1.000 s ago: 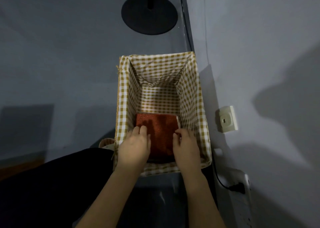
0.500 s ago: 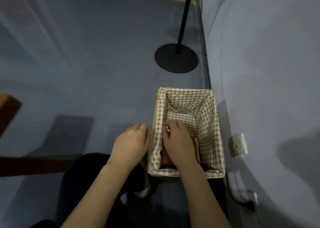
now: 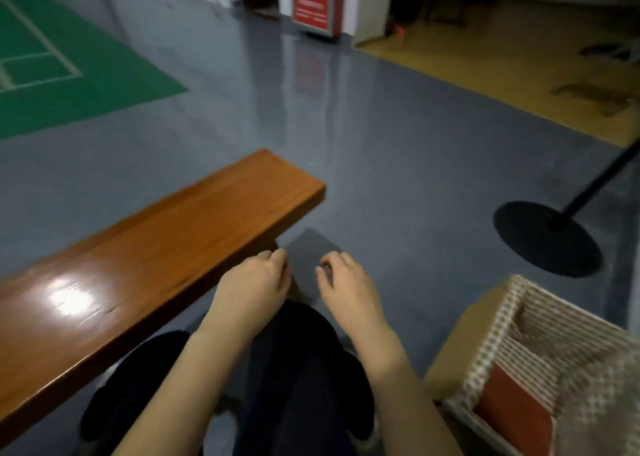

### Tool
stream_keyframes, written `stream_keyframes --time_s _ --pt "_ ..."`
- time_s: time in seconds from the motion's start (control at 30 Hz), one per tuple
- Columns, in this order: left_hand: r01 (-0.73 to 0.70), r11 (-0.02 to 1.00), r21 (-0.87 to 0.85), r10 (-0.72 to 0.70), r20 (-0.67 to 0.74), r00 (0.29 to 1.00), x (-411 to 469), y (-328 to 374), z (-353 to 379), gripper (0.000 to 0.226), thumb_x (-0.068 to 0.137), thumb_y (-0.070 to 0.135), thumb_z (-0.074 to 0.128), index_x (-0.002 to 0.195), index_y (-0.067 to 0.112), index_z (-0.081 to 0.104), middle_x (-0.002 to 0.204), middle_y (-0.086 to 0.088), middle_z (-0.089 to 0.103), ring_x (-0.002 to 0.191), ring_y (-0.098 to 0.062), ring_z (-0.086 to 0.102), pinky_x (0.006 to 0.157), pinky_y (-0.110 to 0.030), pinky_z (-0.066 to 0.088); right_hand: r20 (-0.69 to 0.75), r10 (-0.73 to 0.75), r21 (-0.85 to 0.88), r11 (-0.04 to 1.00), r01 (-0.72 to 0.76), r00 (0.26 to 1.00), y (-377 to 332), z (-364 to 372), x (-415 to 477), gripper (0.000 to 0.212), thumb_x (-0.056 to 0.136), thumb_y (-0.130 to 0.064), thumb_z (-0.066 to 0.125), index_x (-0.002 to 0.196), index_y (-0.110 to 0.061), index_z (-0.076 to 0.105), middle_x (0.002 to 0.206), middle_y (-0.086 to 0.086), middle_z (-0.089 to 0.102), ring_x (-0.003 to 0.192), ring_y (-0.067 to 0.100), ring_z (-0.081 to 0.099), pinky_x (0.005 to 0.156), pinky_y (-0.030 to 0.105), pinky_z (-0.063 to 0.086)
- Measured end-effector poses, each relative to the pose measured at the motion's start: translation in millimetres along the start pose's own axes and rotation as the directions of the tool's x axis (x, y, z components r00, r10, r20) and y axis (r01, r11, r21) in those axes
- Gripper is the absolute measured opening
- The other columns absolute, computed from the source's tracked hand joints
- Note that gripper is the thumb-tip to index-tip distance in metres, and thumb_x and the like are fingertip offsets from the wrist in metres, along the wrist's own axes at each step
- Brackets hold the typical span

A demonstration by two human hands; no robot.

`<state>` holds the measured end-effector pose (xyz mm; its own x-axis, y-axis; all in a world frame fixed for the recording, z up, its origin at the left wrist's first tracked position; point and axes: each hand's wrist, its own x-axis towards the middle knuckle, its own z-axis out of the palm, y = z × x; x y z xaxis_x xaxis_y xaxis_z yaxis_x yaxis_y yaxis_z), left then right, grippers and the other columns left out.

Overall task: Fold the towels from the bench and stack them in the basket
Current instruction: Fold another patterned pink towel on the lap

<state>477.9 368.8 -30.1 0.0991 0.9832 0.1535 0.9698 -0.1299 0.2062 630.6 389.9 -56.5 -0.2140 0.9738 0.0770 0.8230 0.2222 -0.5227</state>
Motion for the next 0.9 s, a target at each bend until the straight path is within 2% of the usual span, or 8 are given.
stream_keyframes --time_s 0.1,0.2,0.33,0.5,0.6,0.7,0.8,0.9 --pt "0.164 0.986 0.033 -0.163 -0.034 0.986 -38.1 -50.5 -22.6 0.022 0.1 0.036 0.035 0.105 0.02 0.05 0.1 0.004 0.059 0.087 -0.019 0.06 0.059 -0.028 0.04 0.105 -0.149 -0.009 0.989 0.15 0.983 -53.0 24.1 6.4 0.026 0.1 -0.031 0.04 0.116 -0.016 0.054 0.115 0.0 0.055 0.108 0.018 0.053 0.085 0.03 0.041" --pt "0.346 0.937 0.048 -0.344 -0.048 0.938 -81.4 -91.6 -39.8 0.022 0.1 0.036 0.035 0.108 0.02 0.049 0.104 0.003 0.059 0.09 -0.02 0.059 0.061 -0.027 0.037 0.206 -0.28 0.006 0.959 0.285 0.938 -103.2 50.6 7.3 0.025 0.101 -0.032 0.039 0.115 -0.018 0.053 0.112 -0.002 0.055 0.104 0.017 0.053 0.081 0.03 0.042" --pt "0.563 0.826 0.027 -0.559 -0.082 0.825 -146.0 -137.2 -55.8 0.022 0.1 0.035 0.035 0.108 0.02 0.05 0.101 0.003 0.06 0.082 -0.017 0.056 0.06 -0.027 0.039 0.32 -0.452 0.059 0.887 0.459 0.833 -168.2 88.8 -2.7 0.025 0.101 -0.033 0.039 0.113 -0.018 0.053 0.108 -0.003 0.054 0.099 0.016 0.053 0.078 0.031 0.045" --pt "0.765 0.642 -0.056 -0.765 -0.103 0.635 -227.3 -182.7 -61.4 0.024 0.098 0.033 0.039 0.106 0.016 0.053 0.11 -0.003 0.062 0.095 -0.028 0.061 0.07 -0.036 0.047 0.431 -0.591 0.116 0.786 0.608 0.682 -241.4 139.5 -31.9 0.026 0.101 -0.032 0.038 0.116 -0.017 0.054 0.109 -0.003 0.054 0.102 0.015 0.051 0.081 0.029 0.043" --pt "0.826 0.562 -0.055 -0.826 -0.09 0.556 -269.6 -206.8 -64.6 0.023 0.098 0.034 0.038 0.104 0.016 0.052 0.112 -0.004 0.061 0.099 -0.03 0.06 0.074 -0.039 0.048 0.473 -0.639 0.163 0.74 0.653 0.606 -284.4 169.4 -53.3 0.026 0.101 -0.032 0.039 0.117 -0.018 0.053 0.112 -0.003 0.055 0.102 0.015 0.052 0.084 0.032 0.046" --pt "0.856 0.514 -0.058 -0.858 -0.067 0.51 -306.5 -233.5 -71.0 0.024 0.098 0.034 0.038 0.101 0.015 0.052 0.11 -0.006 0.061 0.101 -0.03 0.059 0.076 -0.039 0.046 0.487 -0.676 0.197 0.701 0.685 0.552 -325.3 199.1 -73.9 0.024 0.1 -0.03 0.041 0.116 -0.018 0.054 0.113 -0.002 0.056 0.103 0.016 0.053 0.083 0.029 0.043" --pt "0.87 0.489 -0.069 -0.871 -0.09 0.482 -338.3 -257.6 -80.7 0.029 0.096 0.036 0.035 0.099 0.014 0.054 0.105 -0.008 0.061 0.099 -0.032 0.059 0.077 -0.041 0.046 0.5 -0.702 0.21 0.667 0.715 0.507 -359.1 226.4 -91.9 0.024 0.099 -0.028 0.042 0.114 -0.015 0.055 0.117 0.003 0.056 0.109 0.022 0.052 0.086 0.033 0.04" --pt "0.894 0.443 -0.074 -0.892 -0.141 0.43 -364.8 -281.1 -93.6 0.021 0.096 0.034 0.044 0.099 0.016 0.055 0.103 -0.006 0.062 0.096 -0.032 0.06 0.072 -0.039 0.046 0.532 -0.718 0.231 0.633 0.739 0.449 -386.5 248.0 -103.4 0.025 0.098 -0.027 0.042 0.113 -0.012 0.055 0.117 0.007 0.056 0.111 0.025 0.051 0.087 0.035 0.039"
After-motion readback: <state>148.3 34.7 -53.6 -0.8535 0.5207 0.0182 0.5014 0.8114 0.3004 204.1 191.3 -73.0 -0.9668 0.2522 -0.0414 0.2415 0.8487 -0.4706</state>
